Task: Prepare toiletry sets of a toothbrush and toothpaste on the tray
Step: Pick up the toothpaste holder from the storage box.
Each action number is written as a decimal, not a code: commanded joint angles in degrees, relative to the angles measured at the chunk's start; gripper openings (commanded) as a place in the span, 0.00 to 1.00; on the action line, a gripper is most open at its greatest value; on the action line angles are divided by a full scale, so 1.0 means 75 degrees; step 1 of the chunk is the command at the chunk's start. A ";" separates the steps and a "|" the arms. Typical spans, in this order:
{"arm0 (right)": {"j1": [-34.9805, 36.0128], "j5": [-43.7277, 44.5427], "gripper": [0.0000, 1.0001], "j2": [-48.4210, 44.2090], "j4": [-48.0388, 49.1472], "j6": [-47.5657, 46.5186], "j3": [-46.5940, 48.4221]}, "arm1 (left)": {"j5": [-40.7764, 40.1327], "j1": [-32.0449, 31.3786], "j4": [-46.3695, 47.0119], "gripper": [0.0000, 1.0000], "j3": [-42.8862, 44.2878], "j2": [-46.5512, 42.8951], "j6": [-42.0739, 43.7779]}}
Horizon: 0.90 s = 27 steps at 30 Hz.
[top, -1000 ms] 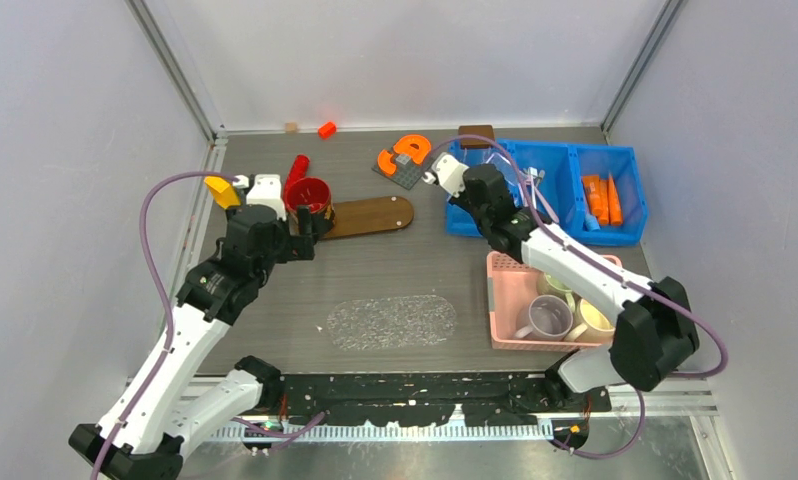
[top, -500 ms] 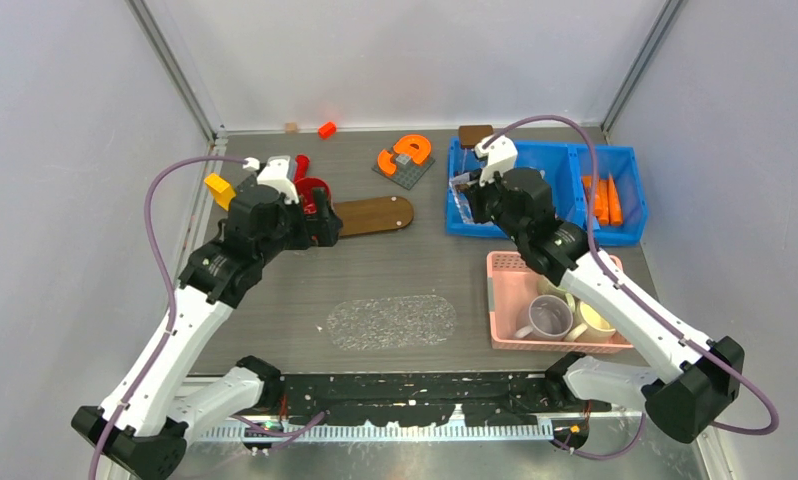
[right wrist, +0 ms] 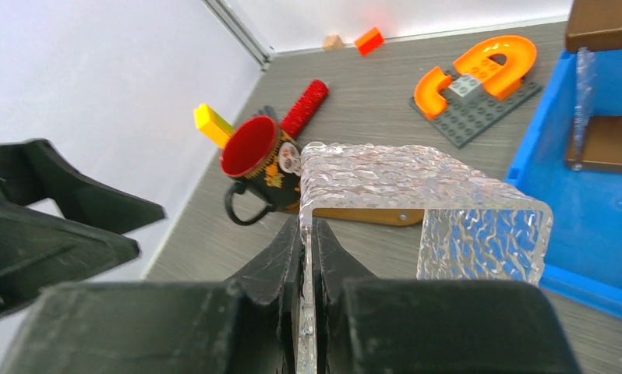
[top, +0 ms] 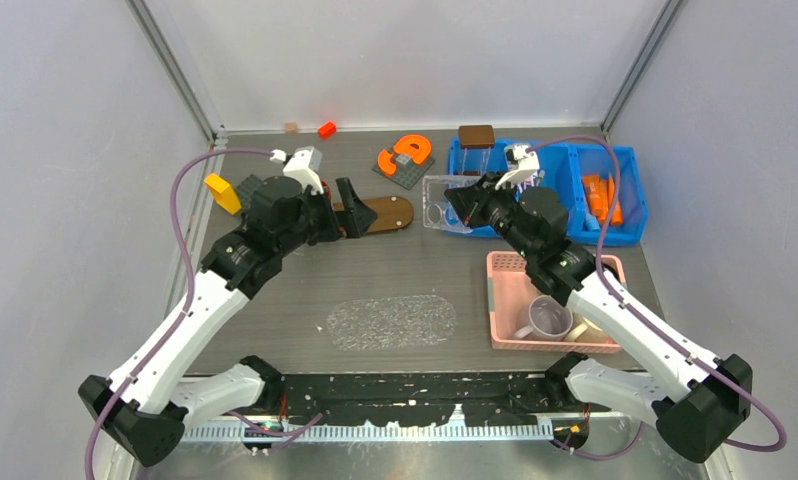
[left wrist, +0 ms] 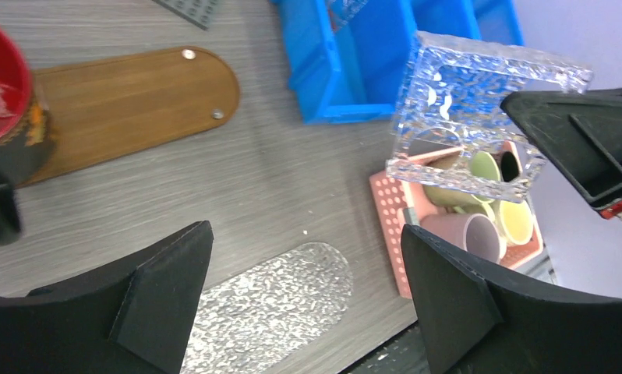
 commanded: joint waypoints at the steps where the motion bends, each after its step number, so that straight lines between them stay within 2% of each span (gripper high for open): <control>1: 0.0049 -0.0118 0.00 -0.0277 0.1571 0.1235 -0.0218 | 0.0148 -0.0438 0.0902 0.94 0.0369 0.0373 -0.0342; 11: 0.0049 -0.0658 0.01 -0.0158 0.2416 0.1993 -0.0589 | -0.0279 -0.1207 0.1159 0.81 0.0850 0.1472 -0.0162; 16: 0.0049 -0.0756 0.01 -0.0089 0.2758 0.2290 -0.0828 | -0.0385 -0.1277 0.1271 0.67 0.0943 0.1769 -0.0064; 27: 0.0049 -0.0828 0.01 -0.0100 0.3131 0.2464 -0.1111 | -0.0469 -0.1308 0.1347 0.64 0.0993 0.1779 0.0004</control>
